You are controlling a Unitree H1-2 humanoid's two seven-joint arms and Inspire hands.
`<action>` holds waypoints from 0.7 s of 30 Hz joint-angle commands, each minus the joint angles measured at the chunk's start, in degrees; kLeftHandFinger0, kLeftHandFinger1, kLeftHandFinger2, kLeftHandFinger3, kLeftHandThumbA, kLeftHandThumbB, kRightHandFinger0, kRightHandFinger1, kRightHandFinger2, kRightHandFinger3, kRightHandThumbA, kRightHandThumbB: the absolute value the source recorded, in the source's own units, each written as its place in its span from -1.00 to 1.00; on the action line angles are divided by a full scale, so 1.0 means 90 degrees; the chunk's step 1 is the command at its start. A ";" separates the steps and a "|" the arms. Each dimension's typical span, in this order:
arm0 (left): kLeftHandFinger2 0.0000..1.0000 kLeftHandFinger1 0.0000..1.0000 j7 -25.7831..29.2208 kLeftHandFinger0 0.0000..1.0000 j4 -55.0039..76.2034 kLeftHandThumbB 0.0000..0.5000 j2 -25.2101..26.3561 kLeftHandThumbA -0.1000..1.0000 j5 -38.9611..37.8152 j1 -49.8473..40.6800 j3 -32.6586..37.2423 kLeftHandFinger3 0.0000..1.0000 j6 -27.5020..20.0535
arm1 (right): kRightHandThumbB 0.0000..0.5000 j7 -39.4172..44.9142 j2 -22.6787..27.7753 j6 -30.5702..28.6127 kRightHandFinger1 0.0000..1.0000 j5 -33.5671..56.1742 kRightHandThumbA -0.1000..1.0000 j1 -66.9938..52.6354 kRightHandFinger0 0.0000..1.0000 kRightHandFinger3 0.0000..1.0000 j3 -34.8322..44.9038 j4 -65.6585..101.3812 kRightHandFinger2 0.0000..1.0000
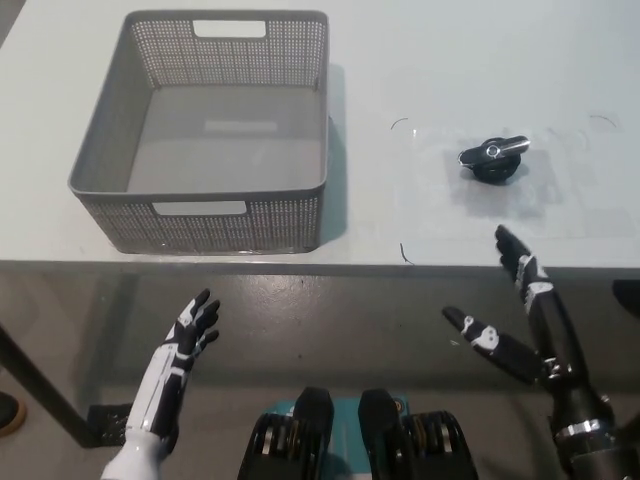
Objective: Use the right hand to pick up a webcam and put it into a container on the left side
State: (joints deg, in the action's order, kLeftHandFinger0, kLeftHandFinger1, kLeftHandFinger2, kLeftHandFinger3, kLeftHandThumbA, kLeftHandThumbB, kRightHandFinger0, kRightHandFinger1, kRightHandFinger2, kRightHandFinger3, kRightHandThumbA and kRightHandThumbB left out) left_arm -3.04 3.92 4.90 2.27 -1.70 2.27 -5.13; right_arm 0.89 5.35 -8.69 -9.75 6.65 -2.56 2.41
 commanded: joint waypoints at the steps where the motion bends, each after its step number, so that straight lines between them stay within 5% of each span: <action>1: 1.00 1.00 0.0013 1.00 0.0310 -0.65 0.0065 1.00 0.0010 -0.0157 -0.0062 1.00 -0.0351 | 0.82 -0.0088 0.0525 0.0718 1.00 -0.1930 0.92 0.0908 1.00 1.00 -0.0081 0.1015 1.00; 3: 1.00 1.00 0.0021 1.00 0.0319 -0.52 0.0050 1.00 -0.0039 -0.0165 -0.0092 1.00 -0.0296 | 0.84 0.0166 0.0861 0.1085 1.00 -0.2432 0.79 0.1453 1.00 1.00 -0.0154 0.1111 1.00; 7: 1.00 1.00 0.0018 1.00 0.0302 -0.63 0.0100 1.00 -0.0042 -0.0140 -0.0124 1.00 -0.0374 | 0.76 0.0504 0.1267 0.1605 1.00 -0.2934 0.41 0.2505 1.00 1.00 -0.0291 0.0997 1.00; 8: 1.00 1.00 0.0010 1.00 0.0293 -0.64 0.0104 1.00 -0.0058 -0.0133 -0.0129 1.00 -0.0375 | 0.43 0.0590 0.1326 0.1728 1.00 -0.2940 0.43 0.2671 1.00 1.00 -0.0320 0.0972 1.00; 10: 1.00 1.00 -0.0001 1.00 0.0308 -0.62 0.0095 1.00 -0.0105 -0.0134 -0.0137 1.00 -0.0333 | 0.66 0.0834 0.1559 0.1953 1.00 -0.3057 0.37 0.3335 1.00 1.00 -0.0436 0.0723 1.00; 21: 1.00 1.00 -0.0031 1.00 0.0289 -0.53 0.0145 1.00 -0.0103 -0.0121 -0.0159 1.00 -0.0270 | 0.74 0.1218 0.1898 0.2212 1.00 -0.3055 0.42 0.5825 1.00 1.00 -0.1287 -0.2188 1.00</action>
State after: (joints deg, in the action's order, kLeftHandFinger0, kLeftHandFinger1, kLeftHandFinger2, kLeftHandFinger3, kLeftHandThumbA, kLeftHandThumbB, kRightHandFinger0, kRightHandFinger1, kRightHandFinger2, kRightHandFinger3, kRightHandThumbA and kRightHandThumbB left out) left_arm -3.04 3.92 4.95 2.27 -3.44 2.02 -5.14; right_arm 6.85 19.70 5.74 -30.13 45.13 -10.07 -7.28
